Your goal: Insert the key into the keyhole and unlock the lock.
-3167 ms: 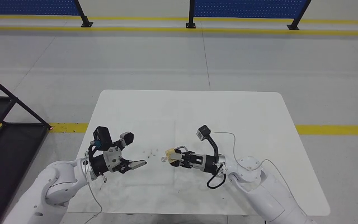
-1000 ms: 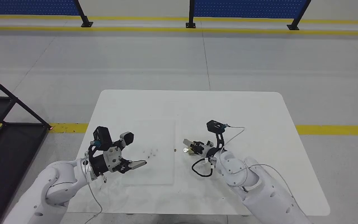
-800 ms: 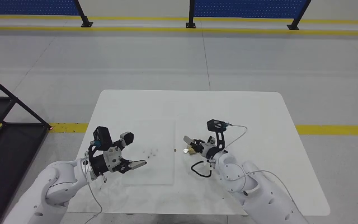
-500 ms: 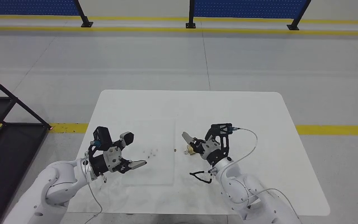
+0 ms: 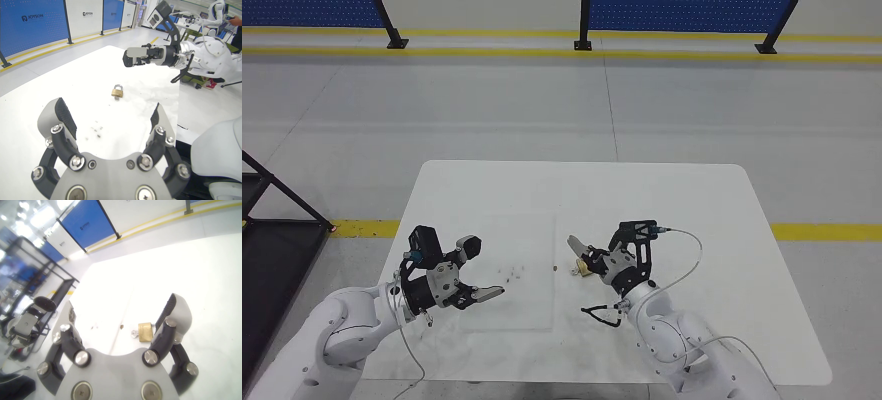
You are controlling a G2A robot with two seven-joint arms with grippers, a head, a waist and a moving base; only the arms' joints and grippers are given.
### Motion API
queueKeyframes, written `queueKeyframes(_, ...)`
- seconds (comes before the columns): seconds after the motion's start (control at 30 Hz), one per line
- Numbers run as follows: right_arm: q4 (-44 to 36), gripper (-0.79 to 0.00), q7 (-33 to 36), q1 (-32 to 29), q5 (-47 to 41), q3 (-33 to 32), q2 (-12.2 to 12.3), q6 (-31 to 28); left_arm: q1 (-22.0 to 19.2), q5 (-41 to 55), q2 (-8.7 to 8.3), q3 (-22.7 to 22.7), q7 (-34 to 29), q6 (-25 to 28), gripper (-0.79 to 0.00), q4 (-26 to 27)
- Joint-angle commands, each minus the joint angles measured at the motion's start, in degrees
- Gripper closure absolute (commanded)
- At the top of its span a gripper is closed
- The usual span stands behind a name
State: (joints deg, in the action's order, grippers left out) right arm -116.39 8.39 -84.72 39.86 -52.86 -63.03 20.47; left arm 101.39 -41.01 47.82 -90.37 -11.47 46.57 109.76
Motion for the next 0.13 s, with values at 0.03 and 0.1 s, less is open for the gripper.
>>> queueKeyframes(0.03, 0.19, -0.785, -0.13, -0.21, 0.53, -0.56, -0.04, -0.3, -0.03, -0.49, 0.25, -0.02, 0.16, -0.65, -0.784, -0.09)
queueKeyframes(0.1, 0.89, -0.785, -0.57, -0.97, 2.45, -2.61, -0.19, -1.38, -0.15, -2.31, 1.19, -0.09, 0.75, -3.05, -0.785, -0.44)
